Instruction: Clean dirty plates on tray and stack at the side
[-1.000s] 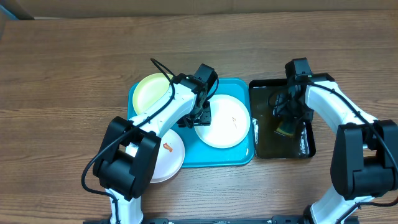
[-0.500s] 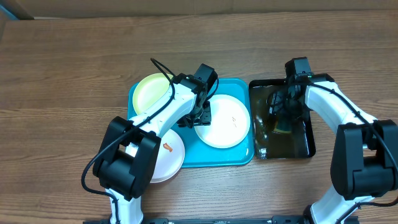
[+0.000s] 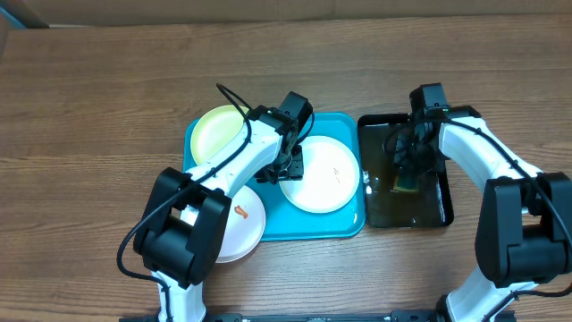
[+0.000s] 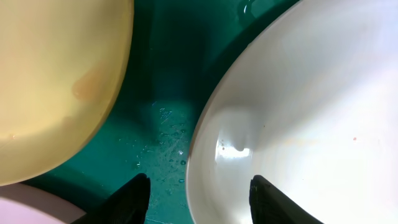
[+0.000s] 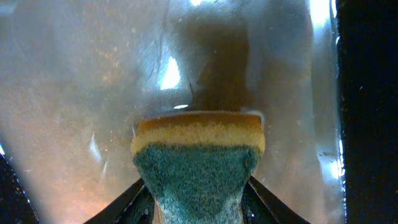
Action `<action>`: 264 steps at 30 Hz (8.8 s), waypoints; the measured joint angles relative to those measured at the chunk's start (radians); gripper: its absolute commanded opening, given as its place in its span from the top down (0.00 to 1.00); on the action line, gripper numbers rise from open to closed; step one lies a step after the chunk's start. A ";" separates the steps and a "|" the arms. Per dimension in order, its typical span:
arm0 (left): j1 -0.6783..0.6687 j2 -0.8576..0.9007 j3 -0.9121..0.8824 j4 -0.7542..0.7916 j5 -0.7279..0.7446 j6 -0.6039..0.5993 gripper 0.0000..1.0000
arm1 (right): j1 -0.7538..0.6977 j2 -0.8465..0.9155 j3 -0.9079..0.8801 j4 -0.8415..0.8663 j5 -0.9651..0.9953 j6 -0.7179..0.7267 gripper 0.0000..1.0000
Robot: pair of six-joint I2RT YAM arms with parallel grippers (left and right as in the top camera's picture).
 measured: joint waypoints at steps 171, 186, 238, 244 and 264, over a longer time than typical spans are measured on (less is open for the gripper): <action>0.069 -0.002 -0.069 0.070 0.058 -0.063 0.96 | -0.068 -0.072 0.231 -0.278 -0.359 -0.231 0.96; 0.069 -0.002 -0.069 0.075 0.058 -0.040 0.95 | -0.095 -0.071 0.028 -0.066 -0.225 -0.195 0.00; 0.069 -0.002 -0.002 0.053 0.057 0.054 0.96 | -0.095 -0.071 0.025 -0.002 -0.229 -0.193 0.00; 0.077 -0.002 -0.002 0.068 0.042 0.084 0.96 | -0.127 -0.071 0.098 -0.148 -0.240 -0.111 0.00; 0.159 -0.002 0.020 0.054 0.018 0.151 0.96 | -0.645 -0.070 0.405 -0.293 -0.232 -0.074 0.00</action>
